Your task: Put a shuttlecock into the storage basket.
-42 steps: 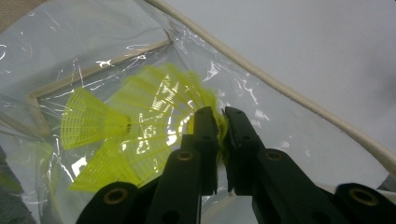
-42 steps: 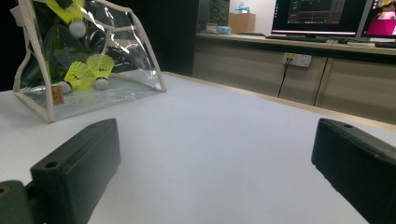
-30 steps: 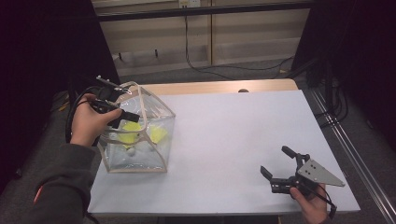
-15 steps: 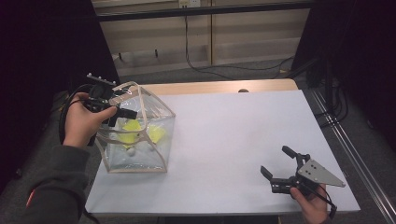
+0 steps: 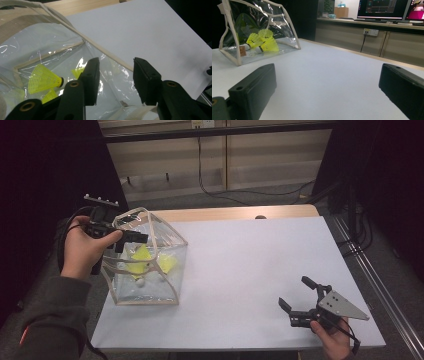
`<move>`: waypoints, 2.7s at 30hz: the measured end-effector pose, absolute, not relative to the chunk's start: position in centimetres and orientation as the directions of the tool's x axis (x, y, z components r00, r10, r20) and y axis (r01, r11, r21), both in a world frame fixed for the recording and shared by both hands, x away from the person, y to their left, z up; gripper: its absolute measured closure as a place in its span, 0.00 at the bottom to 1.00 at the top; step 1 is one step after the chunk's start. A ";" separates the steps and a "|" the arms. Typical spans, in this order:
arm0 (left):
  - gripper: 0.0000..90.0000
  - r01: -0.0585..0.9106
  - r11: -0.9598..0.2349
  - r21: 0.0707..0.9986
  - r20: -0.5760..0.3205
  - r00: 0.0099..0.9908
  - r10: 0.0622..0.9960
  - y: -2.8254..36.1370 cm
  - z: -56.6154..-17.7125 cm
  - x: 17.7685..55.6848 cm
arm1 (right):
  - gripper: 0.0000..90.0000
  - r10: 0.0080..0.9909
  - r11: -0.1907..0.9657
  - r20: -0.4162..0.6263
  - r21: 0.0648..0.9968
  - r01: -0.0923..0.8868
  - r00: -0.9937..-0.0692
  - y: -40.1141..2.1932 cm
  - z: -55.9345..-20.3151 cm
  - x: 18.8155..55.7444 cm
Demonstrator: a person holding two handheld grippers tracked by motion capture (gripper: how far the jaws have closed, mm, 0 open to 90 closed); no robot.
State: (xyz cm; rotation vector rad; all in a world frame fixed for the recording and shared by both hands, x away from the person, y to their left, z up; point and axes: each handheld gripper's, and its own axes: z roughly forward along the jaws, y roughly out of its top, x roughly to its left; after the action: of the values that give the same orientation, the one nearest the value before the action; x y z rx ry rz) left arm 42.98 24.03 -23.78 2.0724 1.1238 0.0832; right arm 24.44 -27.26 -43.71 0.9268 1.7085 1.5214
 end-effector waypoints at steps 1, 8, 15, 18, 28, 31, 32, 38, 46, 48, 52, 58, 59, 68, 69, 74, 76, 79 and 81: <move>0.59 0.687 -0.319 0.653 -0.289 0.615 0.734 23.9 -23.7 42.9 | 0.01 0.848 0.070 -0.017 0.994 0.081 -0.530 -27.3 -43.7 24.4; 0.49 0.667 -0.307 0.678 -0.309 0.639 0.705 23.4 -23.7 42.6 | 0.01 0.848 0.069 -0.017 0.995 0.079 -0.530 -27.3 -43.7 24.4; 0.40 0.645 -0.299 0.703 -0.313 0.658 0.685 22.9 -23.7 42.1 | 0.01 0.847 0.069 -0.017 0.995 0.079 -0.531 -27.3 -43.7 24.4; 0.36 0.638 -0.302 0.708 -0.316 0.670 0.672 22.5 -23.9 41.8 | 0.01 0.848 0.066 -0.015 0.995 0.079 -0.529 -27.2 -43.7 24.4; 0.27 0.615 -0.315 0.723 -0.309 0.696 0.649 21.4 -24.5 41.0 | 0.01 0.848 0.070 -0.019 0.995 0.075 -0.530 -27.2 -43.6 24.4; 0.25 0.609 -0.309 0.731 -0.318 0.703 0.636 21.1 -24.6 40.8 | 0.01 0.847 0.070 -0.019 0.995 0.075 -0.531 -27.2 -43.6 24.4; 0.24 0.607 -0.311 0.731 -0.318 0.707 0.632 20.9 -24.7 40.7 | 0.01 0.847 0.070 -0.019 0.995 0.075 -0.531 -27.2 -43.6 24.4; 0.19 0.589 -0.310 0.747 -0.317 0.724 0.612 20.2 -25.1 40.3 | 0.01 0.847 0.069 -0.019 0.995 0.076 -0.531 -27.2 -43.6 24.4; 0.17 0.572 -0.301 0.763 -0.318 0.738 0.595 19.7 -25.8 39.7 | 0.01 0.847 0.068 -0.018 0.995 0.075 -0.532 -27.2 -43.6 24.3; 0.16 0.567 -0.299 0.767 -0.317 0.741 0.592 19.6 -25.9 39.6 | 0.01 0.847 0.069 -0.018 0.995 0.076 -0.531 -27.2 -43.6 24.4; 0.15 0.561 -0.295 0.774 -0.320 0.747 0.582 19.5 -26.0 39.4 | 0.01 0.846 0.071 -0.021 0.995 0.074 -0.532 -27.2 -43.6 24.4; 0.15 0.554 -0.300 0.776 -0.314 0.753 0.579 19.3 -25.6 39.2 | 0.01 0.847 0.071 -0.020 0.995 0.076 -0.532 -27.2 -43.6 24.4; 0.15 0.552 -0.298 0.779 -0.314 0.754 0.578 19.3 -25.5 39.1 | 0.01 0.847 0.070 -0.019 0.995 0.076 -0.532 -27.2 -43.6 24.4; 0.15 0.555 -0.286 0.781 -0.330 0.755 0.566 18.8 -25.5 38.9 | 0.01 0.846 0.071 -0.018 0.994 0.080 -0.533 -27.1 -43.6 24.3; 0.15 0.553 -0.288 0.782 -0.327 0.756 0.566 18.7 -25.6 38.9 | 0.01 0.846 0.068 -0.015 0.994 0.080 -0.534 -27.1 -43.6 24.4; 0.14 0.557 -0.278 0.782 -0.339 0.755 0.561 18.6 -25.7 38.7 | 0.01 0.846 0.068 -0.015 0.995 0.079 -0.533 -27.2 -43.7 24.4; 0.14 0.555 -0.285 0.782 -0.335 0.759 0.558 18.5 -25.7 38.5 | 0.01 0.845 0.068 -0.015 0.994 0.081 -0.534 -27.2 -43.7 24.4; 0.14 0.550 -0.287 0.785 -0.333 0.764 0.553 18.4 -25.6 38.4 | 0.01 0.846 0.068 -0.015 0.994 0.080 -0.533 -27.2 -43.7 24.4; 0.14 0.546 -0.280 0.790 -0.334 0.766 0.549 18.2 -25.6 38.2 | 0.01 0.846 0.068 -0.015 0.994 0.080 -0.534 -27.2 -43.7 24.4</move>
State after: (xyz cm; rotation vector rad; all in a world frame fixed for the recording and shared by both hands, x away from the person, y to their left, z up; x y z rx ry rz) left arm 38.20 18.16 -25.61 1.9408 0.8302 0.0043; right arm 24.38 -27.15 -43.66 0.9281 1.7099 1.5276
